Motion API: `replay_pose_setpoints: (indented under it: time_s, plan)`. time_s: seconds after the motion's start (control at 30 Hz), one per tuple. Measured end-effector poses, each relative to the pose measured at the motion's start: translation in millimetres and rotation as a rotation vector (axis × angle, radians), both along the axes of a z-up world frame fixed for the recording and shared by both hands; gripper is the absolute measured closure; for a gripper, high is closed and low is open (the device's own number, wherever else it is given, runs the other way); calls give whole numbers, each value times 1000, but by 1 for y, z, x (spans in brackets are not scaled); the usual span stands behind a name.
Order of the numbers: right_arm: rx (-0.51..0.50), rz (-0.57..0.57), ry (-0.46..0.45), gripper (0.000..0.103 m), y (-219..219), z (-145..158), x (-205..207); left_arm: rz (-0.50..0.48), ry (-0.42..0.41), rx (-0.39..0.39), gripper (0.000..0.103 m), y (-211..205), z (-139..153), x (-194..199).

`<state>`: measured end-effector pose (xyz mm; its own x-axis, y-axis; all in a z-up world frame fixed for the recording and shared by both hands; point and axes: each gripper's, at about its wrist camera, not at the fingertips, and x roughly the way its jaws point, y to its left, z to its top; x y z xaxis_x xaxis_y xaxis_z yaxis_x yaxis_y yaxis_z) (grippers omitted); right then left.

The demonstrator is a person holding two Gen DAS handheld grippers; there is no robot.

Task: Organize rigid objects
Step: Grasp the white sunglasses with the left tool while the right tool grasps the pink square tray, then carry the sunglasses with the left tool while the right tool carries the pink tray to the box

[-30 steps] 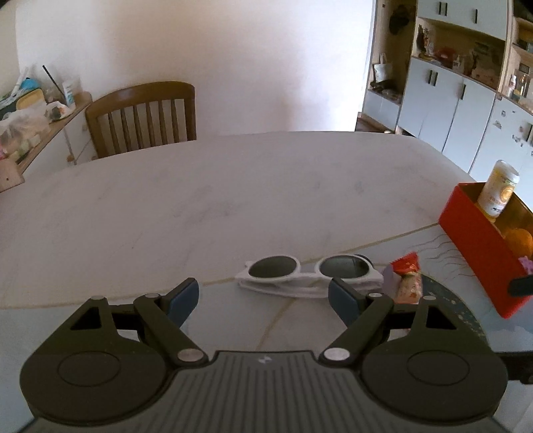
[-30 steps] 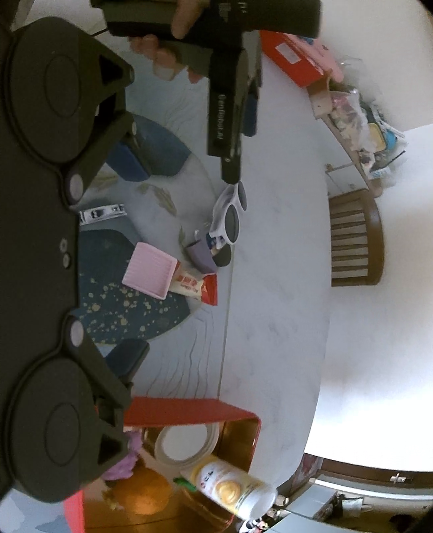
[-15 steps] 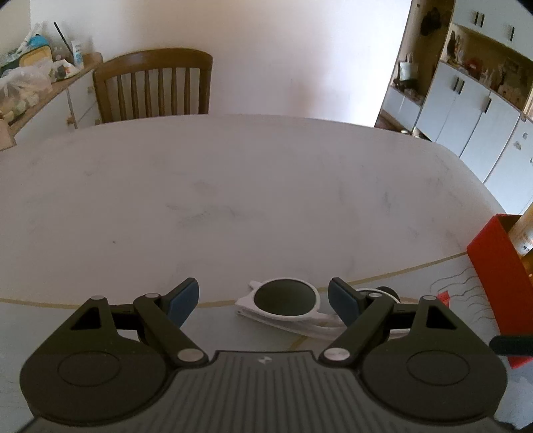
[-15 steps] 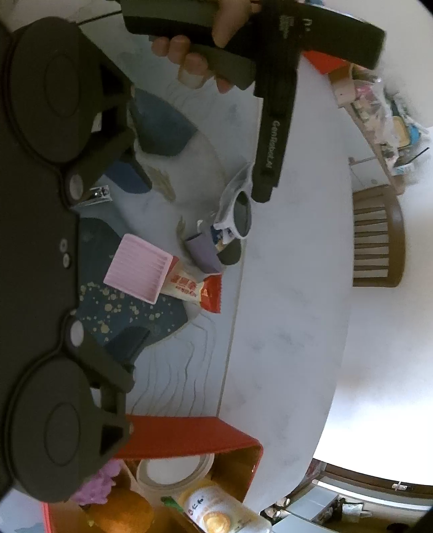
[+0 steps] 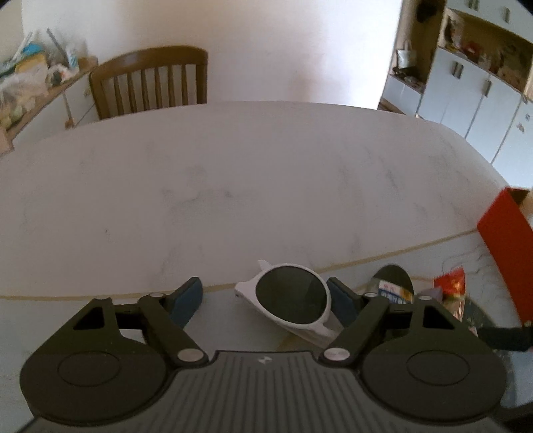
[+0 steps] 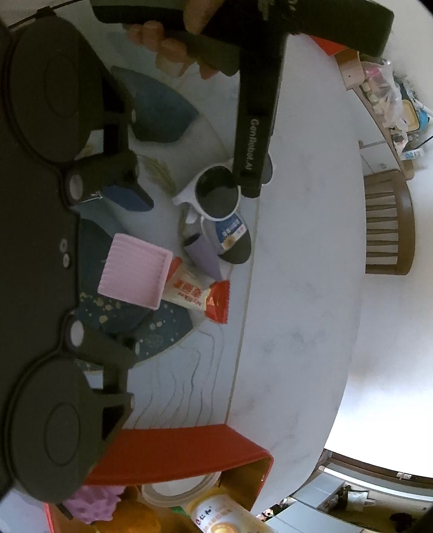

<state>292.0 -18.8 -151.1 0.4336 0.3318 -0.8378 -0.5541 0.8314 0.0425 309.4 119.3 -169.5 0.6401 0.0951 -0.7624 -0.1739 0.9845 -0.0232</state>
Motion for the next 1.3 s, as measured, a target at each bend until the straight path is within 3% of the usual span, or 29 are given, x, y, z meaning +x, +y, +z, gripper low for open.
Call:
replay_pose_setpoints:
  time_s: [0.17, 0.4, 0.7, 1.3]
  plan:
    - [-23, -1, -22, 54, 2, 0, -1, -41, -15, 32, 45, -4, 1, -5]
    - [-20, -6, -34, 62, 0, -2, -5, -40, -12, 32, 45, -6, 1, -8]
    - [24, -14, -53, 62, -15, 15, -12, -17, -11, 2, 46, 1, 9, -23]
    - [125, -5, -114, 62, -58, 73, -47, -42, -80, -31, 46, -27, 67, -67]
